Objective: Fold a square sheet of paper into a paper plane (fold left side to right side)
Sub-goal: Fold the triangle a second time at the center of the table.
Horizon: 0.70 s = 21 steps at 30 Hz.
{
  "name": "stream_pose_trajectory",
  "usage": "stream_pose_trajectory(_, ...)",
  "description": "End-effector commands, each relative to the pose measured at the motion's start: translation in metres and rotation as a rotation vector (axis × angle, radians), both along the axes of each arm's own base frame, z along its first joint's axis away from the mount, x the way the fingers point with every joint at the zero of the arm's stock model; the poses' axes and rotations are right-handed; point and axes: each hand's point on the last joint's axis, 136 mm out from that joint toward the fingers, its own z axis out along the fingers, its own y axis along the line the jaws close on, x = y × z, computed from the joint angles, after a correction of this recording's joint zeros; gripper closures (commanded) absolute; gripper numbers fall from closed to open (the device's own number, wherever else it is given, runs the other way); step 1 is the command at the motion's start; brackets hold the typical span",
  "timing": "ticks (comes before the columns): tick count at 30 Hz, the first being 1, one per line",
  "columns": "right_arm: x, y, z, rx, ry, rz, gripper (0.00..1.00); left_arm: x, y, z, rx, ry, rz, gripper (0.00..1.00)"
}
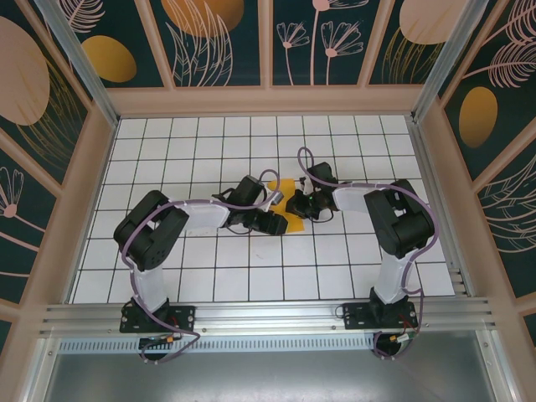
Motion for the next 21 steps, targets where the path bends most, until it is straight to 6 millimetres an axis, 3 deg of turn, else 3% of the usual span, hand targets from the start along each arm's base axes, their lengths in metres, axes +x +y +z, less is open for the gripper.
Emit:
stream_pose_trajectory(1, -0.011, -0.008, -0.017, -0.065, 0.042, 0.005, 0.87, -0.001, -0.001, -0.009, 0.009, 0.01, -0.004, 0.54)
stream_pose_trajectory(7, -0.002, -0.003, 0.02, -0.011, -0.043, 0.007, 0.89, -0.012, 0.015, -0.036, 0.086, 0.054, 0.01, 0.55)
stream_pose_trajectory(15, -0.027, 0.011, 0.02, 0.071, 0.008, 0.02, 0.95, -0.015, 0.024, -0.044, 0.14, 0.051, 0.022, 0.56)
stream_pose_trajectory(21, -0.031, 0.023, 0.01, 0.078, 0.027, 0.042, 0.95, -0.013, 0.026, -0.047, 0.164, 0.045, 0.033, 0.58)
